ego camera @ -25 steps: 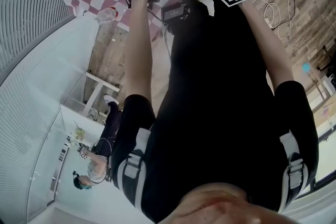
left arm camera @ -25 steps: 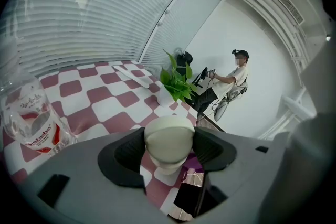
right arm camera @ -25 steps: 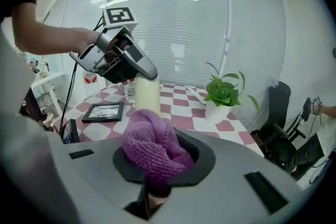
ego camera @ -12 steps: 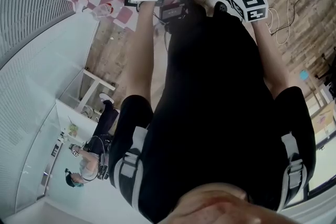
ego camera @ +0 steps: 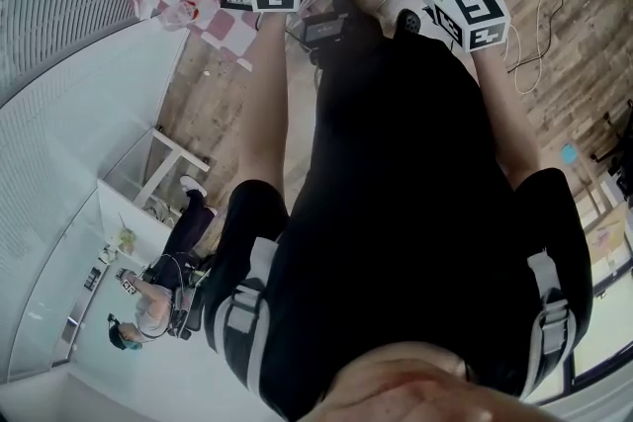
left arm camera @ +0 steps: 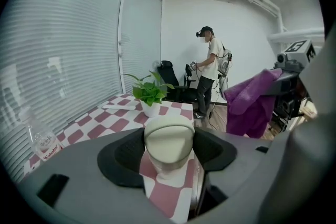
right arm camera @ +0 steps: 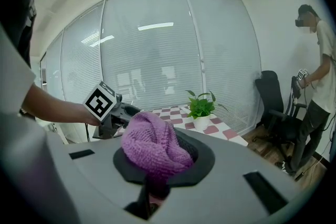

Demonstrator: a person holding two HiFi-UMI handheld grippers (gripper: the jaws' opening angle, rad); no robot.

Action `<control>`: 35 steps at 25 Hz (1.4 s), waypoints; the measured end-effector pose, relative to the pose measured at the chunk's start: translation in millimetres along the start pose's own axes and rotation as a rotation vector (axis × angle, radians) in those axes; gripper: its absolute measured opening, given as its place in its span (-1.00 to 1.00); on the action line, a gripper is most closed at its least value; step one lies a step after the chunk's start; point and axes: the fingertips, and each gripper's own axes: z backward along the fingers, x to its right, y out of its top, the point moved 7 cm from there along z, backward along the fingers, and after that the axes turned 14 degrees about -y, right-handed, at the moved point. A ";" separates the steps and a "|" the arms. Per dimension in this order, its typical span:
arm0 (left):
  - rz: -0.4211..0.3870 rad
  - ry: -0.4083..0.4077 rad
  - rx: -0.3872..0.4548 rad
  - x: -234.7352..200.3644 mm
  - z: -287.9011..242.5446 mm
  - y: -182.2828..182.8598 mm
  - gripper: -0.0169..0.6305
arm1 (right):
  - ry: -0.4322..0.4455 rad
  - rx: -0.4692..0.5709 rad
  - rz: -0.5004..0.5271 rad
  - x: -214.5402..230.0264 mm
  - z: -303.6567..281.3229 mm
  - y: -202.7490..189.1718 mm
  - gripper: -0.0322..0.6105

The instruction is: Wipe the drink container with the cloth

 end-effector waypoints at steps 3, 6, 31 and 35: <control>-0.006 0.030 0.005 -0.6 -2.8 0.5 -0.01 | 0.014 0.006 0.003 1.8 7.8 -1.7 -0.74; -0.018 0.048 -0.007 -6.1 -8.1 0.7 -0.01 | 0.022 0.012 0.003 4.5 11.4 -3.4 -0.75; 0.077 0.213 0.283 88.0 100.6 4.3 -0.36 | 0.122 0.136 0.011 18.5 70.7 29.5 -0.77; 0.103 0.213 0.390 122.8 131.2 17.7 -0.70 | 0.151 0.159 0.008 13.6 83.1 41.6 -0.77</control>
